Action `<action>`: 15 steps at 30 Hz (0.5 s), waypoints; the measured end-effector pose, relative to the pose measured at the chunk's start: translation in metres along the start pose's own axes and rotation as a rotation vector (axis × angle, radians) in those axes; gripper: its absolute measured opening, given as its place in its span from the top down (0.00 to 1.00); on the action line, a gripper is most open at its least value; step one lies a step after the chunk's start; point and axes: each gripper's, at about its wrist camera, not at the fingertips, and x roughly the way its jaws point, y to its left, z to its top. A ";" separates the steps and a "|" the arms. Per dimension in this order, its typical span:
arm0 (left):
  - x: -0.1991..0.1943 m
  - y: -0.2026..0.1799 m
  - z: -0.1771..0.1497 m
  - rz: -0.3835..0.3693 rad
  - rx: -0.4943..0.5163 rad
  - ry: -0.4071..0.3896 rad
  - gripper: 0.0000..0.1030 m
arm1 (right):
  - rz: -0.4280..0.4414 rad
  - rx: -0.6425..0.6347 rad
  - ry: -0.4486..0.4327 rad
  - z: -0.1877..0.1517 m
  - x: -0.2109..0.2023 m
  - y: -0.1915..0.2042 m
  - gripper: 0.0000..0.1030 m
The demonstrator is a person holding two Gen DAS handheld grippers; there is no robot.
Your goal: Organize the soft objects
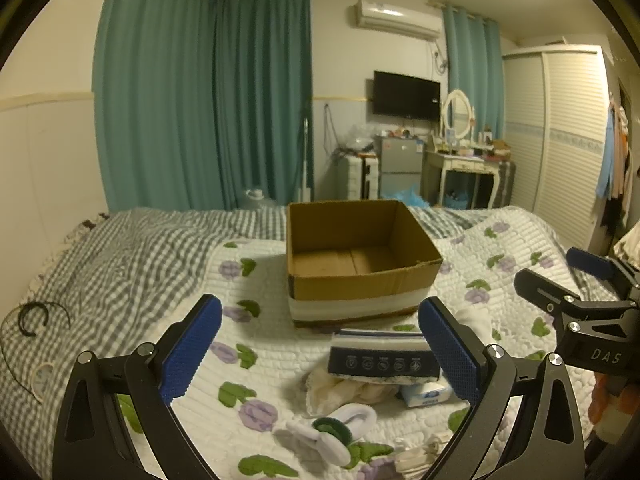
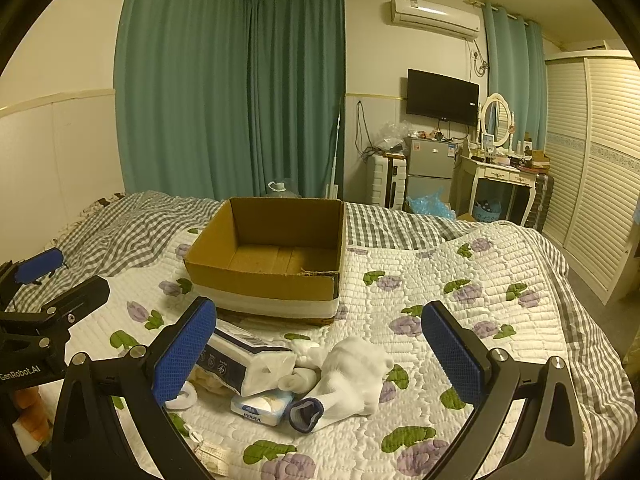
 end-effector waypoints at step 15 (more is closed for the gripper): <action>0.001 -0.001 -0.001 0.000 0.002 0.004 0.02 | 0.002 -0.008 0.007 -0.001 0.001 0.002 0.00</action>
